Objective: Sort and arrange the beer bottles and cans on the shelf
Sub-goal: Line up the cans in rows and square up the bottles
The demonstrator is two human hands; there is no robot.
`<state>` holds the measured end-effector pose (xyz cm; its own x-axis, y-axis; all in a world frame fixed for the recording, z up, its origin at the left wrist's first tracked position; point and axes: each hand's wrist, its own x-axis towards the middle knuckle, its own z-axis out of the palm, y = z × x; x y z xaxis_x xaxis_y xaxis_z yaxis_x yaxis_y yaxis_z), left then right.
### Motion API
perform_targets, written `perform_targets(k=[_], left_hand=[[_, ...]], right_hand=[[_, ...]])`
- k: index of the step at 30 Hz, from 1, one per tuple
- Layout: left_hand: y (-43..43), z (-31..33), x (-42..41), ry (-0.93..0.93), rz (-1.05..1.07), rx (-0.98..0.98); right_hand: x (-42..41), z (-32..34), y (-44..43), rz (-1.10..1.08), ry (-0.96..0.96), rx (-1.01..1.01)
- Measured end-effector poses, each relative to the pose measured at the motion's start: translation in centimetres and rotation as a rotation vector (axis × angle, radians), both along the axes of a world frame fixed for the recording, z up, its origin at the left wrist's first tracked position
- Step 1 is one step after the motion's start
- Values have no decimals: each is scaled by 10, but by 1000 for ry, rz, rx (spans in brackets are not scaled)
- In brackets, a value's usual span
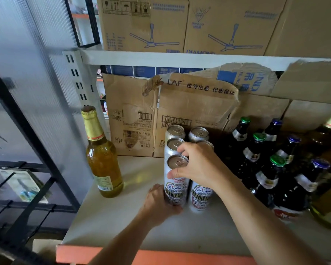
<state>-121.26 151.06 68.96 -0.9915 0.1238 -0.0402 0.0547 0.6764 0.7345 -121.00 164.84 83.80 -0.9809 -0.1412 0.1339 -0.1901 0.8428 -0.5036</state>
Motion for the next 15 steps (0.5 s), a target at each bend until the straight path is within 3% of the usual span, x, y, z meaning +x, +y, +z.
perform_targets(k=[5,10,15], left_hand=[[-2,0,2,-1,25,25],[0,-3,3,64,62,-7],[5,-8,8,75,94,15]], right_hand=[[5,-3,12,23,12,-119],[10,-6,24,-63,217,-401],[14,-15,34,-172,290,-477]])
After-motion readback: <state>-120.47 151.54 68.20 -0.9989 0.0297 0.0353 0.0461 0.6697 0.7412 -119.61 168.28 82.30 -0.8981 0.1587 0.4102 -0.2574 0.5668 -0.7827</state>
